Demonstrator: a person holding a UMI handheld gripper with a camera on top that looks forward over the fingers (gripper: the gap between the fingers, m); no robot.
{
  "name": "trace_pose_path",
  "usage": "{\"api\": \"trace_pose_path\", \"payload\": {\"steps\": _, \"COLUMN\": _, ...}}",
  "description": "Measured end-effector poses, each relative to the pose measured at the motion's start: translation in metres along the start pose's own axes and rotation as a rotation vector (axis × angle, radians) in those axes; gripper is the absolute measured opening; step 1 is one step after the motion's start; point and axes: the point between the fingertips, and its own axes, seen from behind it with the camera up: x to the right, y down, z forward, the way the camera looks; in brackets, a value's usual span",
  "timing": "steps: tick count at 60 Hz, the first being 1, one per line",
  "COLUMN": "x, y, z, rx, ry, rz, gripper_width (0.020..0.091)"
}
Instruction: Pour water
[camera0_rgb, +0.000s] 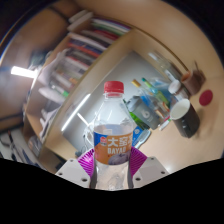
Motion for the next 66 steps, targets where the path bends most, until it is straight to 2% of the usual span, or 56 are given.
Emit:
{"api": "trace_pose_path", "payload": {"steps": 16, "x": 0.061, "y": -0.037, "z": 0.021, "rx": -0.096, "ry": -0.055, "rz": 0.721, "gripper_width": 0.0424}}
{"api": "trace_pose_path", "payload": {"steps": 26, "x": 0.064, "y": -0.042, "z": 0.037, "rx": -0.158, "ry": -0.112, "rz": 1.054, "gripper_width": 0.0428}}
{"api": "trace_pose_path", "payload": {"steps": 31, "x": 0.065, "y": -0.047, "z": 0.043, "rx": -0.155, "ry": -0.131, "rz": 1.157, "gripper_width": 0.0424}}
{"api": "trace_pose_path", "payload": {"steps": 49, "x": 0.073, "y": -0.074, "z": 0.045, "rx": -0.122, "ry": -0.204, "rz": 1.303, "gripper_width": 0.0426}}
{"api": "trace_pose_path", "payload": {"steps": 56, "x": 0.073, "y": -0.075, "z": 0.045, "rx": -0.133, "ry": -0.213, "rz": 1.296, "gripper_width": 0.0427}}
{"api": "trace_pose_path", "payload": {"steps": 66, "x": 0.057, "y": -0.066, "z": 0.037, "rx": -0.192, "ry": -0.223, "rz": 1.165, "gripper_width": 0.0424}}
